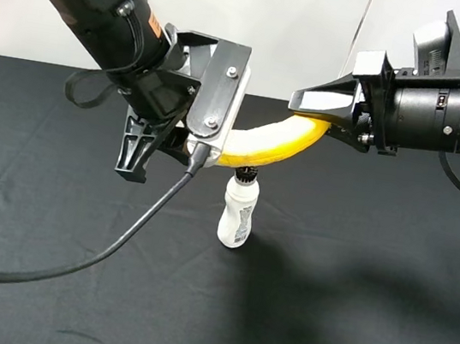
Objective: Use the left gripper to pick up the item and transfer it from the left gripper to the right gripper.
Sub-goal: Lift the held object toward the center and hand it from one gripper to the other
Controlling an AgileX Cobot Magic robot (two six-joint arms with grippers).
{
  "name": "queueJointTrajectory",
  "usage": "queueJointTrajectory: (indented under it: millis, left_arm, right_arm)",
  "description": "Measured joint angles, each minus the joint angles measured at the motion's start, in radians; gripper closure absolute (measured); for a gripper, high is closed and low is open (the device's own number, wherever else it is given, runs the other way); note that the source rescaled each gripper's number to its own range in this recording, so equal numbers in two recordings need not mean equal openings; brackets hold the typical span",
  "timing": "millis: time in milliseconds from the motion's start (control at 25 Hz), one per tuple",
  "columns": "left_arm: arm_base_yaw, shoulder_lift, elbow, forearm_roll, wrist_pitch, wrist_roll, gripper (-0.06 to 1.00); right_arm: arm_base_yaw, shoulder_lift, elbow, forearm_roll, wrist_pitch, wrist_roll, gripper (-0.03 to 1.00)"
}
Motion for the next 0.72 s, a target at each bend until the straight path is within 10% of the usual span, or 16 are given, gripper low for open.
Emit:
queueJointTrajectory:
  millis: [160, 240, 720]
  left_arm:
    - [0.000, 0.000, -0.001, -0.057, -0.037, -0.001, 0.20]
    - [0.000, 0.000, -0.001, -0.076, -0.037, -0.001, 0.05]
    - [0.000, 0.000, -0.001, -0.089, -0.036, -0.022, -0.05]
  right_arm:
    - [0.000, 0.001, 0.000, -0.010, 0.001, 0.001, 0.96]
    - [0.000, 0.001, 0.000, -0.011, 0.002, 0.001, 0.96]
    - [0.000, 0.001, 0.000, -0.011, 0.002, 0.025, 0.96]
